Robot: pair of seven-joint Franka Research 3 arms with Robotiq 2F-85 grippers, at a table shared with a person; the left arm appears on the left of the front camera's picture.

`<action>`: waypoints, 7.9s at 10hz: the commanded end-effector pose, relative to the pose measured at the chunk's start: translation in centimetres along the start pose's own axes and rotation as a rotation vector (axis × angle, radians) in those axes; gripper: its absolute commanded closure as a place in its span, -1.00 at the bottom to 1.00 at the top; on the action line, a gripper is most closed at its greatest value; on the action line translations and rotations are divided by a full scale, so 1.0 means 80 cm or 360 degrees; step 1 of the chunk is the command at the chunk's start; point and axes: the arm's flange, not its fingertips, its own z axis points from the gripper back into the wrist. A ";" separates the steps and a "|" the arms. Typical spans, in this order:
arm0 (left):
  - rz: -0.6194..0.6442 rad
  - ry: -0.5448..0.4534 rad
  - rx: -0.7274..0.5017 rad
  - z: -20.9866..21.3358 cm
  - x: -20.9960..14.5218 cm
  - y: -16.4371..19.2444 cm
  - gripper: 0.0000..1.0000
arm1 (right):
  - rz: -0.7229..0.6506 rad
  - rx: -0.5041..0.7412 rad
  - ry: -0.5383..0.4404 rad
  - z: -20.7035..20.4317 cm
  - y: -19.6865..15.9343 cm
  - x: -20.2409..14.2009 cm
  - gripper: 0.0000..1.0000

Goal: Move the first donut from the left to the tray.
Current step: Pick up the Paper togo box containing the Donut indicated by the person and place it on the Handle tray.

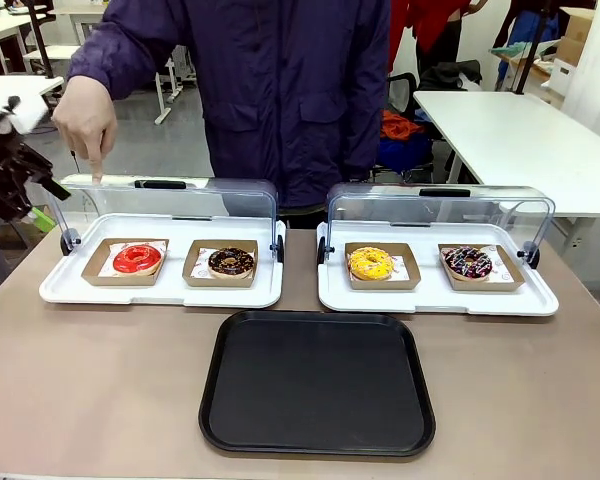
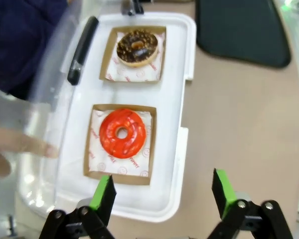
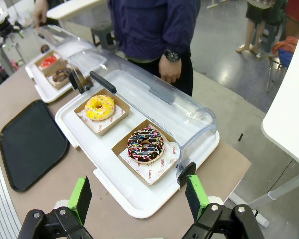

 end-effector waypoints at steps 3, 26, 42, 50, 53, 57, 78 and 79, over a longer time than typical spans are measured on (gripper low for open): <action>-0.0039 0.0278 0.0057 -0.060 0.005 -0.003 -1.00 | 0.0030 -0.0001 -0.0045 -0.002 0.001 -0.001 -1.00; -0.0175 0.0760 0.0145 -0.203 -0.034 0.029 1.00 | 0.0030 -0.0001 -0.0045 -0.002 0.001 -0.001 -1.00; -0.0291 0.0783 0.0418 -0.129 0.071 -0.065 0.97 | 0.0030 -0.0001 -0.0045 -0.002 0.001 -0.001 -1.00; -0.0487 0.0758 0.0309 -0.199 0.228 -0.248 0.97 | 0.0030 -0.0001 -0.0045 -0.002 0.001 -0.001 -1.00; -0.0571 0.0806 0.0168 -0.252 0.271 -0.314 0.97 | 0.0030 -0.0001 -0.0045 -0.002 0.001 -0.001 -1.00; -0.0645 0.0837 0.0129 -0.322 0.312 -0.379 0.97 | 0.0030 -0.0001 -0.0045 -0.002 0.001 -0.001 -1.00; -0.0513 0.0618 0.0143 -0.421 0.349 -0.371 0.97 | 0.0030 -0.0001 -0.0045 -0.002 0.001 -0.001 -1.00; -0.0506 0.0615 0.0152 -0.418 0.350 -0.369 -0.12 | 0.0030 -0.0001 -0.0045 -0.002 0.001 -0.001 -1.00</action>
